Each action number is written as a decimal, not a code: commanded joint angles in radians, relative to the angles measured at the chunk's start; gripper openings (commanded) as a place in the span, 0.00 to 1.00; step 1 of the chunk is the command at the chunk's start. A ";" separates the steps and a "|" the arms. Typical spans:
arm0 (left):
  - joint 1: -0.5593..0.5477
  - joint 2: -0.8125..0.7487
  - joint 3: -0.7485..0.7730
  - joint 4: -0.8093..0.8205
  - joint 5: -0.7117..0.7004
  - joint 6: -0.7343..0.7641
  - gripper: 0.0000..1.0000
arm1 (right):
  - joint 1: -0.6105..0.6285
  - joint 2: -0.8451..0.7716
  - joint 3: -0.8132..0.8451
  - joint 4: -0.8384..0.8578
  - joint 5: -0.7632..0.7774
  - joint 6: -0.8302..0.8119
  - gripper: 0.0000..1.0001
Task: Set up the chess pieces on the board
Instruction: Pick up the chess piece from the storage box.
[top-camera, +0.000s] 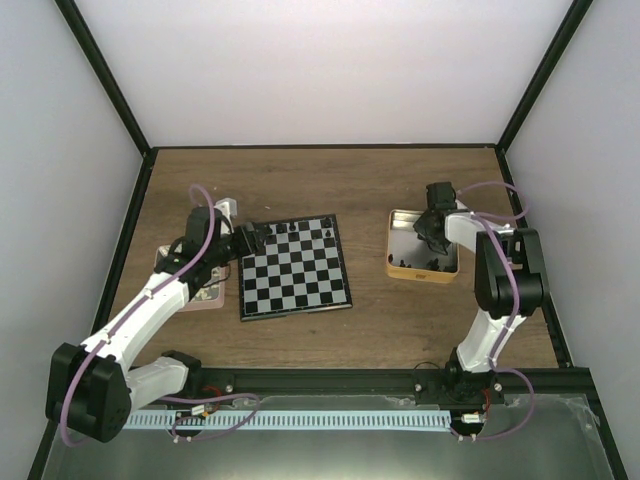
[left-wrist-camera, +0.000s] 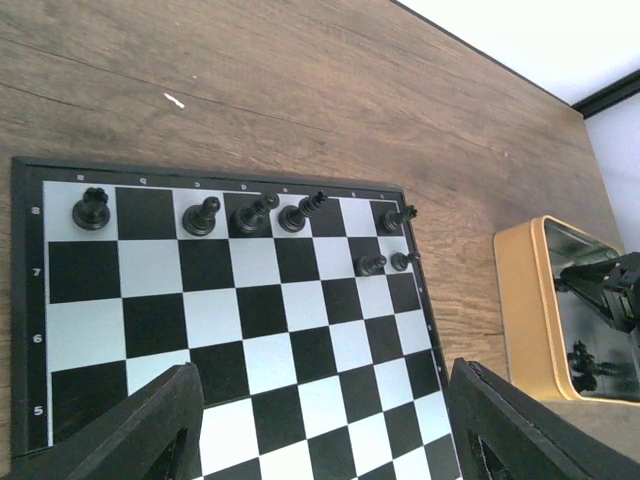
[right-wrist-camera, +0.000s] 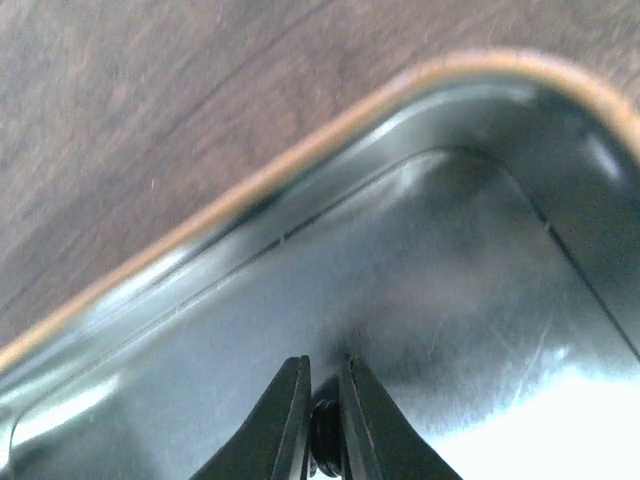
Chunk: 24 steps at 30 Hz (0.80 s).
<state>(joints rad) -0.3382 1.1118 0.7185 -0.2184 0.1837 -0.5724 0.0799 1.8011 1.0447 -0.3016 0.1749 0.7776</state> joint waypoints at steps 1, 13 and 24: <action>0.001 0.019 0.017 0.042 0.065 -0.001 0.69 | -0.008 -0.077 -0.043 -0.009 -0.093 -0.014 0.09; -0.004 0.040 -0.002 0.097 0.135 -0.035 0.69 | -0.009 -0.163 -0.116 0.020 -0.231 -0.064 0.08; -0.067 0.107 -0.023 0.247 0.278 -0.161 0.70 | -0.007 -0.355 -0.168 0.045 -0.526 -0.003 0.08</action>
<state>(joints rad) -0.3767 1.1900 0.7063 -0.0692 0.3916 -0.6662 0.0799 1.5173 0.8829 -0.2790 -0.2222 0.7532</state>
